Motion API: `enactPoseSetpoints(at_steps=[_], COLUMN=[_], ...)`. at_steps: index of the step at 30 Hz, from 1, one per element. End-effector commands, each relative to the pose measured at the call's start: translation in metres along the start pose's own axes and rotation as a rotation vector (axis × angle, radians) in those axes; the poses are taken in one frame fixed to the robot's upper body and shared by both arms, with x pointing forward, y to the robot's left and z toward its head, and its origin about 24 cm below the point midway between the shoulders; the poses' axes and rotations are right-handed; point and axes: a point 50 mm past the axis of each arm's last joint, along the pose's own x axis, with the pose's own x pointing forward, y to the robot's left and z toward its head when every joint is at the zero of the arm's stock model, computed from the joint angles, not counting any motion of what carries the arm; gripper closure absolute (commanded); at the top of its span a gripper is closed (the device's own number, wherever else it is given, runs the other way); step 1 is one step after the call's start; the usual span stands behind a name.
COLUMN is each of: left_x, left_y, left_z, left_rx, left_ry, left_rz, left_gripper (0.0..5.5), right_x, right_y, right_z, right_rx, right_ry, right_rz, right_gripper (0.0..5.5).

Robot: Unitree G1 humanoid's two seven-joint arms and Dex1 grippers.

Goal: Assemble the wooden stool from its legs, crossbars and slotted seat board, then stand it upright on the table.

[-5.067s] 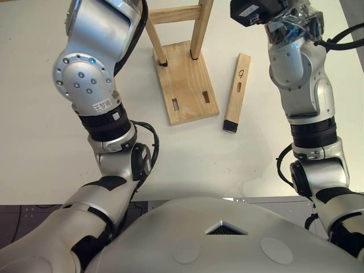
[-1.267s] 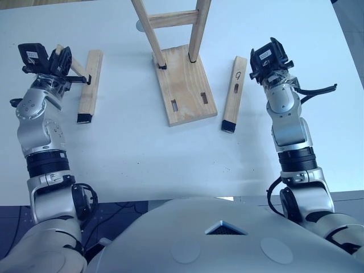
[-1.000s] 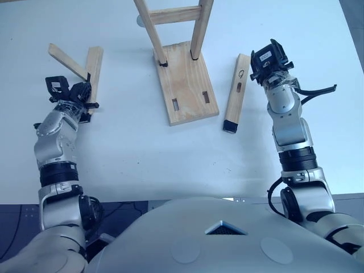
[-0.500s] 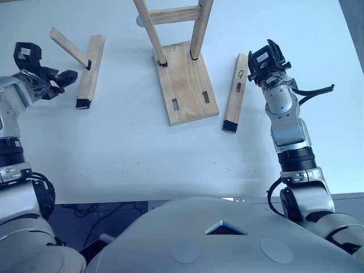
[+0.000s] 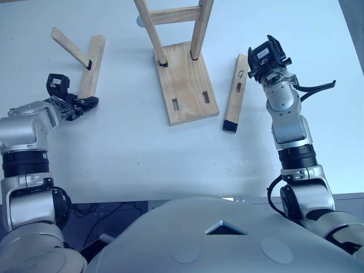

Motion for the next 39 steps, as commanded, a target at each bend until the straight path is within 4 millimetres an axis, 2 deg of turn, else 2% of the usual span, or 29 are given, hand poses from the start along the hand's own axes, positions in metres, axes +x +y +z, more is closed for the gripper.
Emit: enactPoseSetpoints(at_steps=[1,3,6,9,14,16,18,19,20,23,25,28,31,34,39], left_x=[0.005,0.007,0.009,0.01,0.01,0.004,-0.019,-0.035,-0.047,-0.077,-0.106,-0.138,-0.154,-0.15,-0.134], left_y=[-0.001,-0.001,-0.001,0.001,0.004,0.002,-0.006,-0.018,-0.028,-0.07,-0.1,-0.129,-0.148,-0.172,-0.198], left_z=[-0.014,-0.011,-0.01,-0.009,0.014,0.037,0.093,0.121,0.138,0.171,0.188,0.196,0.192,0.176,0.155], left_rx=[-0.013,0.002,0.04,0.049,0.024,0.005,-0.01,-0.014,-0.007,0.026,0.035,0.046,0.07,0.132,0.156], left_ry=[0.033,0.022,0.021,0.002,-0.165,-0.33,-0.653,-0.799,-0.894,-1.06,-1.144,-1.161,-1.122,-1.023,-0.917], left_rz=[0.013,0.029,0.066,0.09,0.133,0.134,0.087,0.018,-0.043,-0.29,-0.52,-0.806,-0.977,-1.097,-1.183], left_gripper=[2.42,2.67,3.12,3.48,3.48,3.49,3.49,3.49,3.49,3.49,3.49,3.49,3.49,3.5,3.5], right_x=[0.004,0.006,0.011,0.013,0.016,0.019,0.022,0.023,0.023,0.02,0.012,0.0,-0.006,-0.002,-0.005], right_y=[-0.008,-0.016,-0.033,-0.045,-0.055,-0.061,-0.081,-0.096,-0.108,-0.138,-0.156,-0.171,-0.172,-0.16,-0.157], right_z=[0.001,-0.001,0.0,0.005,0.015,0.023,0.042,0.056,0.067,0.097,0.125,0.153,0.162,0.164,0.172], right_rx=[0.081,0.279,0.463,0.554,0.647,0.712,0.82,0.878,0.916,1.041,1.094,1.109,1.131,1.135,1.25], right_ry=[0.006,0.036,0.036,0.005,-0.056,-0.099,-0.209,-0.287,-0.346,-0.513,-0.656,-0.778,-0.796,-0.708,-0.653], right_rz=[-0.007,-0.031,-0.069,-0.084,-0.059,-0.022,0.055,0.127,0.185,0.385,0.586,0.839,1.021,1.123,1.33], right_gripper=[3.03,3.03,3.03,3.03,3.03,3.03,3.03,2.88,2.75,2.32,1.99,1.45,0.93,0.44,0.37])
